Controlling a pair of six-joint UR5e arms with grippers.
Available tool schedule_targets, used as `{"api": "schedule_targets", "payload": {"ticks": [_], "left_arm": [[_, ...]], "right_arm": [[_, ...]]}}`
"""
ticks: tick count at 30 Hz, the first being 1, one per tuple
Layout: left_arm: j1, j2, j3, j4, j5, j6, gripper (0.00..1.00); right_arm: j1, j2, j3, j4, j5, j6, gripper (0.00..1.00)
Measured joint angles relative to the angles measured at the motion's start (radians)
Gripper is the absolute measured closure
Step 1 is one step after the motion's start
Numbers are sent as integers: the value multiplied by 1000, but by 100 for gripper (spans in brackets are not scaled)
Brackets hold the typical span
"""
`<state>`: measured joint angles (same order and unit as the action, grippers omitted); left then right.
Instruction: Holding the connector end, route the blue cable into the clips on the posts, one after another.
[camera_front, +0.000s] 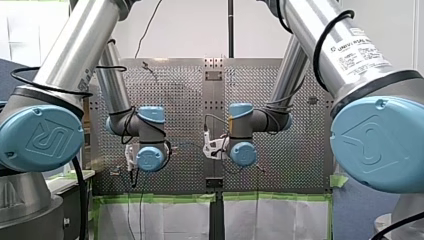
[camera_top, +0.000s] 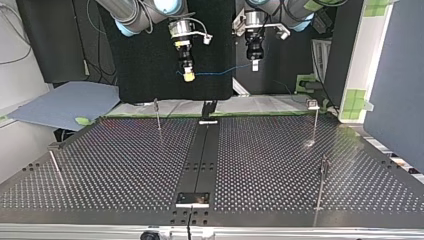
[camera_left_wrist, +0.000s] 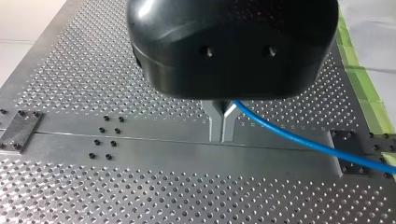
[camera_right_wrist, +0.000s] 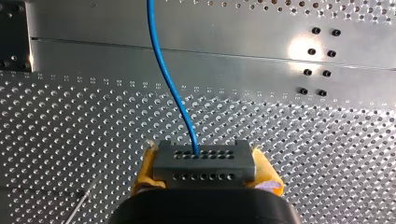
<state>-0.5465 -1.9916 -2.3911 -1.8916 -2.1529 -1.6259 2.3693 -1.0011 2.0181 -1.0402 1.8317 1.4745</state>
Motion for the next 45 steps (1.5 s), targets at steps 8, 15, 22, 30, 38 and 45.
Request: {"api": "schedule_targets", "payload": {"ticks": [8, 15, 22, 30, 38, 45], "left_arm": [[0, 0, 0, 0, 0, 0, 100], [0, 0, 0, 0, 0, 0, 100], [0, 0, 0, 0, 0, 0, 100], [0, 0, 0, 0, 0, 0, 100], [4, -8, -1, -7, -4, 1, 100], [7, -63, -1, -40, -6, 2, 100]], "right_arm": [[0, 0, 0, 0, 0, 0, 100], [0, 0, 0, 0, 0, 0, 100], [0, 0, 0, 0, 0, 0, 100], [0, 0, 0, 0, 0, 0, 100], [1, 0, 0, 0, 0, 0, 100], [1, 0, 0, 0, 0, 0, 100]]}}
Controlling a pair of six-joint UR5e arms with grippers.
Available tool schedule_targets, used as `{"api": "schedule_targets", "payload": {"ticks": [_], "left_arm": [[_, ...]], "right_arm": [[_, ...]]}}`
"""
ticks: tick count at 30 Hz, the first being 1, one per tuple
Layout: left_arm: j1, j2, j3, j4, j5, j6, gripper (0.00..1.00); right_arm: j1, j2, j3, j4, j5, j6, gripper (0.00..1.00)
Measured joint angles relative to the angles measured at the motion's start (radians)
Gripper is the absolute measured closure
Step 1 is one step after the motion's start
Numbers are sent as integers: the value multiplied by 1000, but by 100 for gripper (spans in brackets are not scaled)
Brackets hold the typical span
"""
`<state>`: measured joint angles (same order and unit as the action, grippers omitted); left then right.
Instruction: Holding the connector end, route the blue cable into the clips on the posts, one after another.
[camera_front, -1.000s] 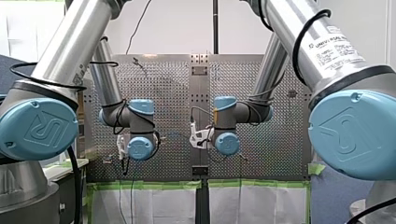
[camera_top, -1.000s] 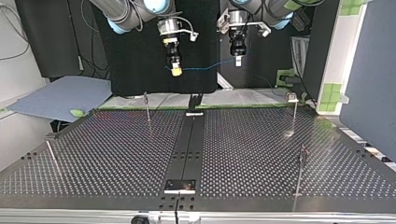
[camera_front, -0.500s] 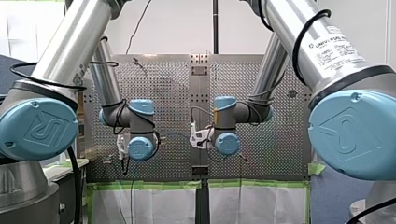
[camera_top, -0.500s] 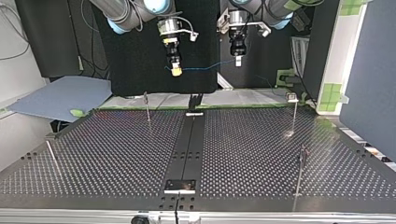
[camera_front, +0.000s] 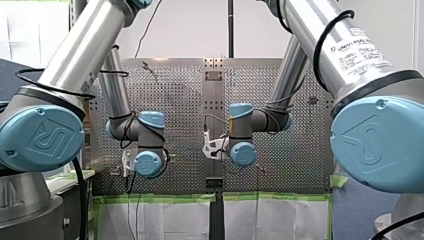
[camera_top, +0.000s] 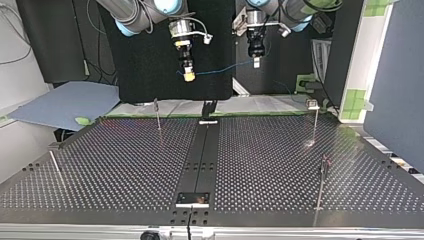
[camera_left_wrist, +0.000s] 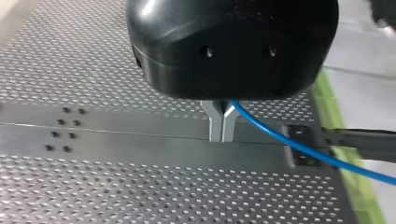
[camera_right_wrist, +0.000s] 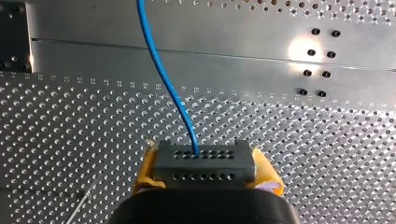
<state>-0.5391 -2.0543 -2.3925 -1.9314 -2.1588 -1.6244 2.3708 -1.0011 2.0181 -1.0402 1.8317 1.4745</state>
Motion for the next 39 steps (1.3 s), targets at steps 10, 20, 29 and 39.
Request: {"api": "schedule_targets", "payload": {"ticks": [10, 20, 29, 39], "left_arm": [[0, -15, 0, -3, 0, 0, 100], [0, -15, 0, -3, 0, 0, 100], [0, -16, 0, -3, 0, 0, 100], [0, -15, 0, -3, 0, 0, 100]], "right_arm": [[0, 0, 0, 0, 0, 0, 100], [-27, 29, -11, 29, -6, -28, 100], [-44, 107, -14, 93, -8, -58, 100], [-44, 185, -14, 98, -8, -58, 100]]}}
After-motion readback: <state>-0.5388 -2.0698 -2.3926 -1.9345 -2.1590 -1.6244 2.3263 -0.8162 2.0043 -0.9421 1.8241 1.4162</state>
